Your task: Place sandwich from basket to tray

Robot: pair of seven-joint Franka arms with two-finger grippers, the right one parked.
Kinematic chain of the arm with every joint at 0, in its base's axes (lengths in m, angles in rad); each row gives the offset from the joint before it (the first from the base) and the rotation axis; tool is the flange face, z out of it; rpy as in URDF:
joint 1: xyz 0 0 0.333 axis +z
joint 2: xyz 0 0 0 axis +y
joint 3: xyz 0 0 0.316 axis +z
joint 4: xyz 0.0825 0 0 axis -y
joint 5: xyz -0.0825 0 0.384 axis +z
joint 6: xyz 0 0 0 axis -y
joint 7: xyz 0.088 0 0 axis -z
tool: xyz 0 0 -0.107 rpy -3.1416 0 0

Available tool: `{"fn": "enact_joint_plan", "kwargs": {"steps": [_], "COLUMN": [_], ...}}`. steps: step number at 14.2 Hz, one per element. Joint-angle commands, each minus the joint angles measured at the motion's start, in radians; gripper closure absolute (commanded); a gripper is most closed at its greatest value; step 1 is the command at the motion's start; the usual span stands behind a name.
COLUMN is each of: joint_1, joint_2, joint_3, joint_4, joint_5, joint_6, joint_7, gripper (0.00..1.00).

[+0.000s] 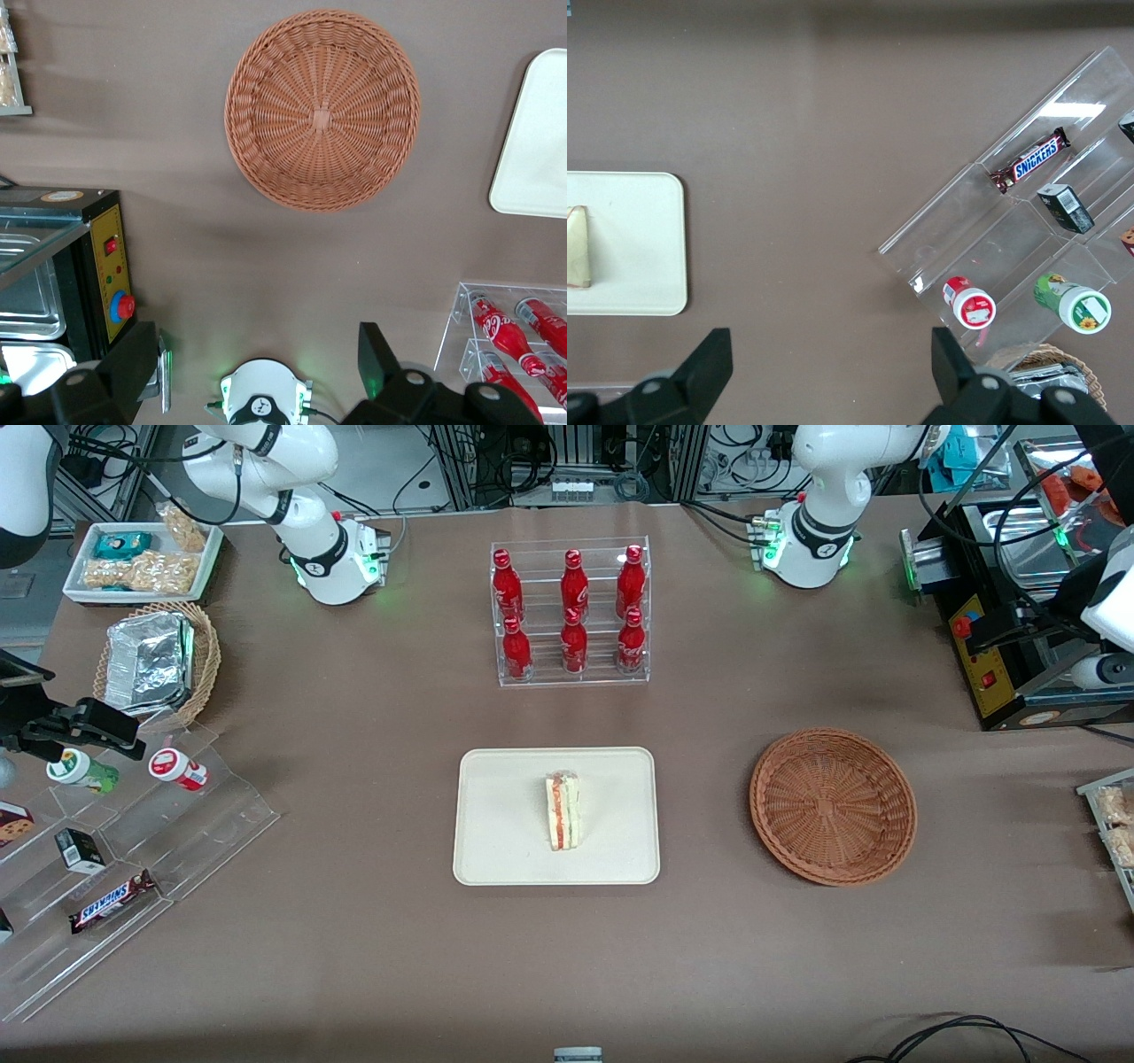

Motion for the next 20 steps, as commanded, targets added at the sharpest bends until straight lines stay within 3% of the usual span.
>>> {"fn": "enact_joint_plan", "kwargs": {"steps": [1, 20], "joint_1": [0.0, -0.014], "joint_2": [-0.027, -0.011], "joint_3": [0.001, -0.054], "joint_4": [-0.044, -0.044], "joint_5": [0.01, 0.002], "joint_6": [0.065, 0.079], "joint_7": [-0.002, -0.045], "gripper": [0.0, 0.0]}}
